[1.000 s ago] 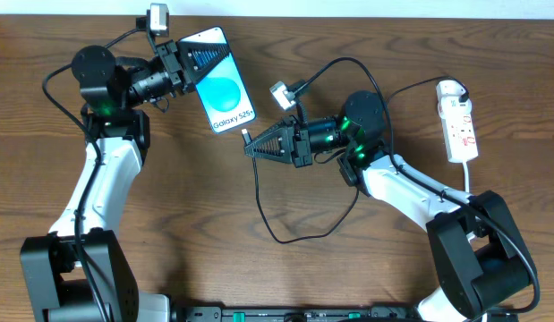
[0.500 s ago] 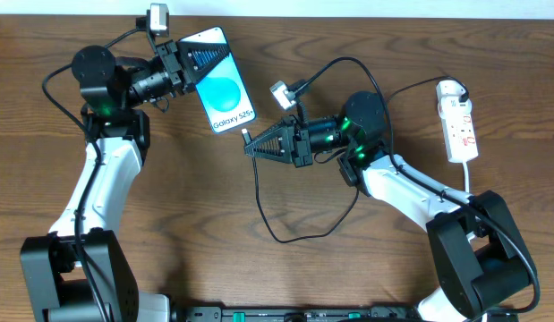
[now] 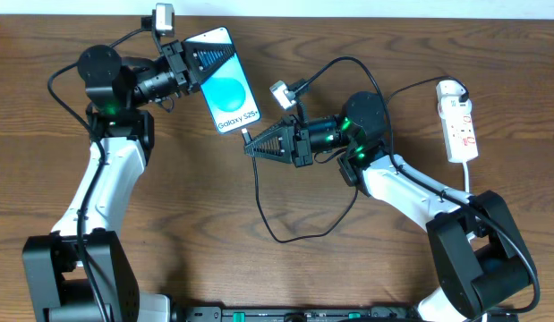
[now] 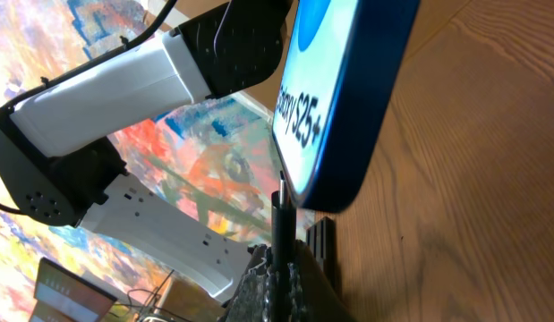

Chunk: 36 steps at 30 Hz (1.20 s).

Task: Plug charger to phone and switch on socket
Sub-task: 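Push the USB-C plug into the phone port, both grippers aligned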

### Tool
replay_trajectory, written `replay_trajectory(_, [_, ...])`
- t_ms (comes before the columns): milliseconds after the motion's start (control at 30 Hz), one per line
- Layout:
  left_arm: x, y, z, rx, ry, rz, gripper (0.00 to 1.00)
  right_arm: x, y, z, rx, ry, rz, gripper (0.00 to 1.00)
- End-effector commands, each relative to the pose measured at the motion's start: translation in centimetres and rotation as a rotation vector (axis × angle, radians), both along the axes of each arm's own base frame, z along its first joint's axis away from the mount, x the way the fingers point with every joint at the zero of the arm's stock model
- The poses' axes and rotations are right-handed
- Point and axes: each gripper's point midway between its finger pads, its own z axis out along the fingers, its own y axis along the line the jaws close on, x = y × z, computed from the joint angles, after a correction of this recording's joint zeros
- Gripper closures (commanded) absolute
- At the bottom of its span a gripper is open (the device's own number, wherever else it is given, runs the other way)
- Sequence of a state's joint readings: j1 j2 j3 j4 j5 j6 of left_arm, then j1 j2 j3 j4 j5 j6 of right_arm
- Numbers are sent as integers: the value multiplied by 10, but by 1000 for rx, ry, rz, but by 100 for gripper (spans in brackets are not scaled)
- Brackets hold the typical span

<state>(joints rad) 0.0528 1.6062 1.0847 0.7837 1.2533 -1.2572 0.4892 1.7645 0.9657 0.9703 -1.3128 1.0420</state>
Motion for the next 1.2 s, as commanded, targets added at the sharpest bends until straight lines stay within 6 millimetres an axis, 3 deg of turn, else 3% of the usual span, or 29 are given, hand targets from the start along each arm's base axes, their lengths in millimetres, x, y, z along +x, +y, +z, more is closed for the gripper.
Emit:
replay_trajectory(0, [-6,-4,17,4,-58,-3,93,-5,2,6,8,-13,13,99])
replay_trajectory(1167, [-7,-8,17,4,-58,-14,93,2,-4,6,7,-13,-6,99])
